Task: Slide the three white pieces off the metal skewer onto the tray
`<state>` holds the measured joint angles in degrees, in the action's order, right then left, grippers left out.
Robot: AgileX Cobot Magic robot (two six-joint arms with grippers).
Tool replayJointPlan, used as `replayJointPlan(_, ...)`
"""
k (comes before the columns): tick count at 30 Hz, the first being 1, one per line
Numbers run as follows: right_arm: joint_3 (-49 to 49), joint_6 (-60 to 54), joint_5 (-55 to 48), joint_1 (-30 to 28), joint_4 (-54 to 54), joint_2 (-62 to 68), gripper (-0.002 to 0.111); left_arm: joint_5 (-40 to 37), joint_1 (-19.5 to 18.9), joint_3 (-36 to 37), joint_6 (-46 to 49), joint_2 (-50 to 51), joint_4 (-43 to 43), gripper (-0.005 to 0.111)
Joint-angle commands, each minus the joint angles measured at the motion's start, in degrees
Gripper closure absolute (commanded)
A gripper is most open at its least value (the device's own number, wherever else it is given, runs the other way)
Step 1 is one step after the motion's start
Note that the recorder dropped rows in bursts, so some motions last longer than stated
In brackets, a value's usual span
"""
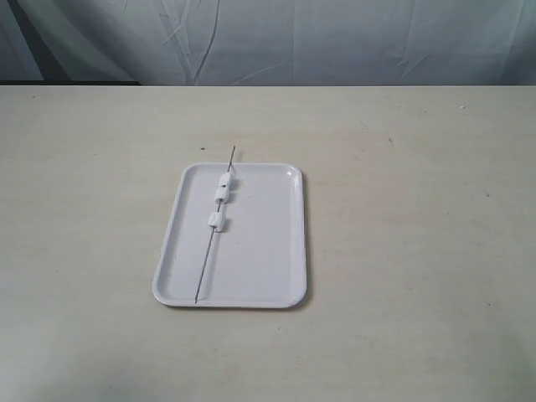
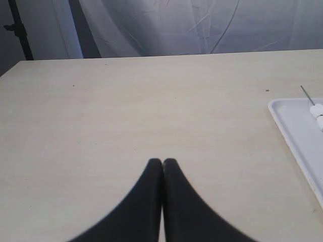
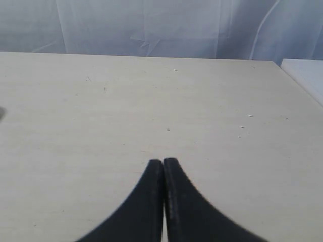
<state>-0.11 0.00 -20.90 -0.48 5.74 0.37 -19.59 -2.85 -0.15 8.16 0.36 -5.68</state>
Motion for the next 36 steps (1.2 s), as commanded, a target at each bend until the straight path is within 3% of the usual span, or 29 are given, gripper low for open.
replayJointPlan(1,0.1,0.0,0.1,-0.4,0.3,-0.4,0.108,0.3,0.0,0.2,-0.1,-0.4,-0.2,0.107)
replayJointPlan(4,0.1,0.0,3.4,-0.4,0.2,-0.4,0.108,2.1,0.0,0.2,-0.1,-0.4,2.9,0.107)
replayJointPlan(11,0.1,0.0,31.4,-0.4,-1.8,-0.4,0.108,27.5,0.0,0.2,-0.3,-0.4,-7.6,0.107)
replayJointPlan(15,0.1,0.0,41.0,-0.4,-1.8,-0.4,0.108,32.3,0.0,0.2,-0.3,-0.4,-7.6,0.107)
replayJointPlan(30,0.1,0.0,47.6,-0.4,-3.2,-0.4,0.108,39.2,0.0,0.2,-0.9,-0.4,-7.9,0.107)
replayJointPlan(32,0.1,0.0,49.0,-0.4,-3.2,-0.4,0.108,41.3,0.0,0.2,-5.3,-0.4,-7.9,0.107)
replayJointPlan(36,0.1,11.7,52.5,-0.4,-3.2,-0.4,0.108,48.2,0.0,0.2,-21.4,-0.4,-5.7,0.107)
